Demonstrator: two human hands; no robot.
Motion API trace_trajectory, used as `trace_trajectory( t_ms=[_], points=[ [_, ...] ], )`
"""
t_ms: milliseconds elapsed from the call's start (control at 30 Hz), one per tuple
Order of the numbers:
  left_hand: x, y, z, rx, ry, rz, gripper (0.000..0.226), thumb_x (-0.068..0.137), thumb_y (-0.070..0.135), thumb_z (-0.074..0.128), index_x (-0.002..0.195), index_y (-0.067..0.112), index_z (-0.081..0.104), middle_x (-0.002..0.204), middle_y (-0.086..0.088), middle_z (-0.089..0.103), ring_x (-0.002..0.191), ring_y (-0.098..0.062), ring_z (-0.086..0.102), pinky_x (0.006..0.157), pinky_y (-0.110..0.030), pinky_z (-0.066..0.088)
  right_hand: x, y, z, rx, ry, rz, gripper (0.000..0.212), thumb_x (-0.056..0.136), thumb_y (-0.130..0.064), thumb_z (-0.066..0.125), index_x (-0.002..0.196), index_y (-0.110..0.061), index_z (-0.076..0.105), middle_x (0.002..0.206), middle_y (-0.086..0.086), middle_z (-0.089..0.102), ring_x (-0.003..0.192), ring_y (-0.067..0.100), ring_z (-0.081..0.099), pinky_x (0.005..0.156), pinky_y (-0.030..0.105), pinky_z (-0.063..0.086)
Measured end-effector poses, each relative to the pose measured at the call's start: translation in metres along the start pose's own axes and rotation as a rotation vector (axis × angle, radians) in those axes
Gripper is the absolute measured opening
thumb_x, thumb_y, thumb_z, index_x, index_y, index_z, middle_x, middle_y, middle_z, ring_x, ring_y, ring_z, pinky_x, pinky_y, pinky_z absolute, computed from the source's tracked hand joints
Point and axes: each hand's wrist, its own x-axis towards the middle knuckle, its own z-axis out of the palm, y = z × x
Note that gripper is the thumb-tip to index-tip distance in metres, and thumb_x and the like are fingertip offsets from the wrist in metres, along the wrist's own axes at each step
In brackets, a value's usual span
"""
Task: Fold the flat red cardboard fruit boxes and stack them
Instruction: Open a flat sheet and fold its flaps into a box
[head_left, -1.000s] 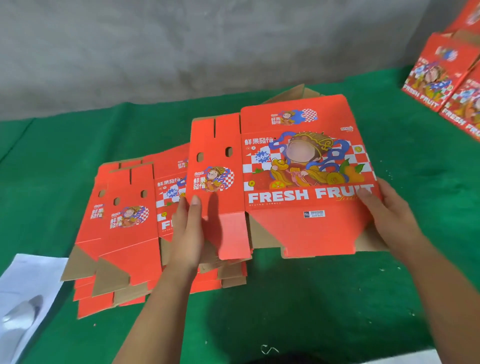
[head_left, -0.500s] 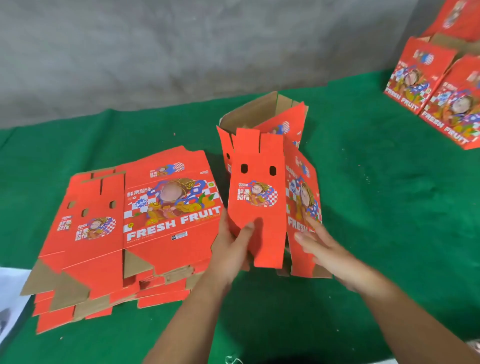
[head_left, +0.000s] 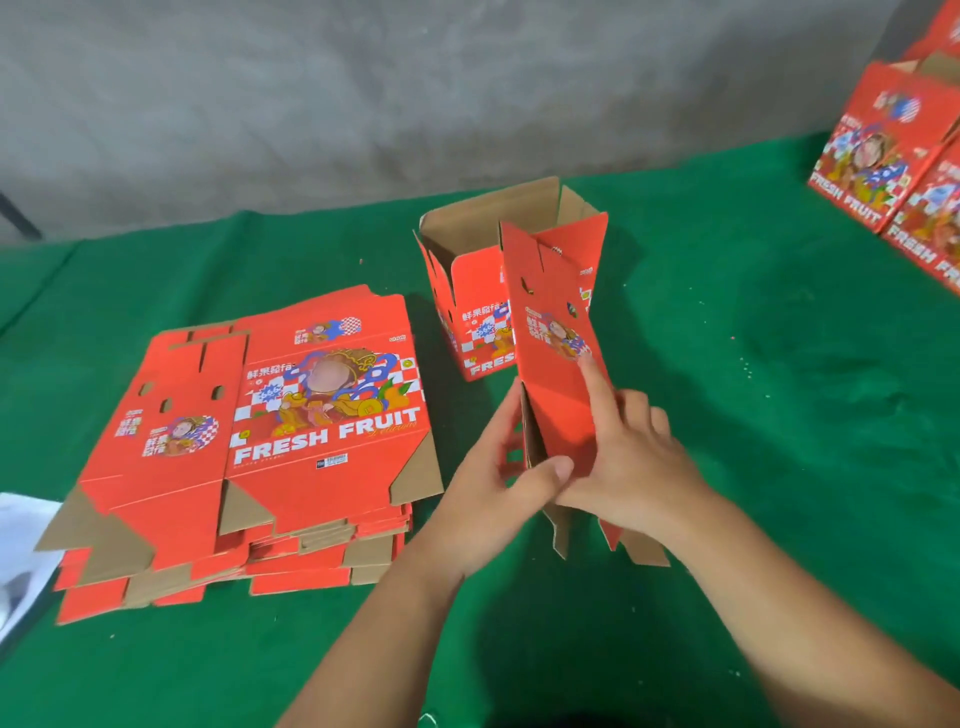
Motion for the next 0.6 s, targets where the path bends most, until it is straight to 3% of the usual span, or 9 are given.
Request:
trace_trajectory(
  t_ms=[100, 167, 200, 267, 333, 400, 500, 533, 600],
  points=[
    [0.006, -0.004, -0.004, 0.305, 0.118, -0.023, 0.091, 0.090, 0.013, 0.059, 0.158, 0.056, 0.017, 0.125, 0.037, 0.063, 0.110, 0.008, 0.064, 0.091, -0.013, 0.051, 0.006, -0.004, -0.007, 0.002, 0.050, -0.011, 0.112, 0.060, -0.068, 0.055, 0.156, -0.049, -0.001, 0.152, 0.002, 0.027, 0.129, 0.033, 0.033, 0.106, 0.048, 0.042],
    [0.006, -0.008, -0.005, 0.326, 0.256, -0.080, 0.087, 0.090, 0.014, 0.055, 0.160, 0.049, 0.018, 0.109, 0.035, 0.068, 0.080, 0.011, 0.067, 0.069, -0.004, 0.047, 0.013, -0.003, -0.018, 0.047, 0.144, -0.043, 0.091, 0.068, -0.053, 0.050, 0.154, -0.041, 0.022, 0.158, 0.000, 0.031, 0.129, 0.036, 0.039, 0.107, 0.046, 0.042],
    [0.006, -0.007, -0.003, 0.221, 0.319, -0.099, 0.083, 0.090, 0.017, 0.056, 0.159, 0.047, 0.022, 0.110, 0.027, 0.071, 0.074, 0.006, 0.067, 0.069, -0.008, 0.050, 0.016, -0.002, -0.025, 0.071, 0.195, -0.073, 0.081, 0.072, -0.050, 0.048, 0.151, -0.039, 0.033, 0.158, -0.002, 0.037, 0.129, 0.036, 0.045, 0.104, 0.045, 0.044],
    [0.008, 0.000, 0.002, -0.009, 0.397, -0.075, 0.070, 0.086, 0.021, 0.058, 0.147, 0.049, 0.040, 0.098, 0.014, 0.076, 0.071, -0.011, 0.064, 0.070, -0.032, 0.055, 0.021, 0.000, -0.041, 0.079, 0.317, -0.169, 0.063, 0.077, -0.048, 0.051, 0.140, -0.040, 0.049, 0.152, -0.008, 0.051, 0.123, 0.031, 0.058, 0.096, 0.044, 0.050],
    [0.014, 0.012, 0.005, -0.087, 0.471, -0.003, 0.052, 0.082, 0.023, 0.060, 0.130, 0.043, 0.058, 0.085, 0.003, 0.074, 0.070, -0.019, 0.062, 0.064, -0.049, 0.056, 0.027, 0.002, -0.057, 0.085, 0.450, -0.258, 0.043, 0.084, -0.049, 0.057, 0.127, -0.040, 0.059, 0.132, -0.014, 0.066, 0.106, 0.027, 0.069, 0.085, 0.043, 0.058],
    [0.019, 0.021, 0.002, -0.107, 0.507, -0.002, 0.054, 0.076, 0.028, 0.060, 0.130, 0.033, 0.056, 0.083, -0.001, 0.074, 0.069, -0.022, 0.068, 0.061, -0.054, 0.057, 0.039, 0.004, -0.069, 0.136, 0.501, -0.309, 0.029, 0.090, -0.044, 0.068, 0.117, -0.035, 0.065, 0.118, -0.015, 0.069, 0.096, 0.022, 0.069, 0.078, 0.043, 0.058],
    [0.021, 0.024, 0.003, -0.040, 0.404, -0.119, 0.082, 0.068, 0.040, 0.056, 0.146, 0.048, 0.030, 0.076, 0.001, 0.075, 0.066, -0.027, 0.075, 0.062, -0.042, 0.060, 0.058, -0.008, -0.080, 0.173, 0.391, -0.401, 0.041, 0.086, -0.029, 0.081, 0.124, -0.031, 0.067, 0.128, -0.012, 0.059, 0.107, 0.021, 0.066, 0.086, 0.045, 0.056],
    [0.020, 0.025, 0.006, -0.033, 0.381, -0.122, 0.082, 0.068, 0.040, 0.055, 0.144, 0.057, 0.027, 0.072, -0.003, 0.075, 0.065, -0.028, 0.074, 0.066, -0.041, 0.061, 0.062, -0.016, -0.081, 0.153, 0.343, -0.436, 0.049, 0.084, -0.026, 0.083, 0.129, -0.030, 0.064, 0.133, -0.011, 0.055, 0.111, 0.020, 0.064, 0.088, 0.045, 0.055],
    [0.018, 0.027, 0.009, -0.122, 0.428, -0.069, 0.072, 0.069, 0.037, 0.057, 0.136, 0.059, 0.040, 0.069, -0.011, 0.073, 0.063, -0.029, 0.073, 0.062, -0.037, 0.060, 0.068, -0.032, -0.084, 0.126, 0.280, -0.489, 0.058, 0.081, -0.025, 0.085, 0.133, -0.029, 0.062, 0.137, -0.011, 0.050, 0.114, 0.017, 0.062, 0.091, 0.045, 0.055]
  ],
)
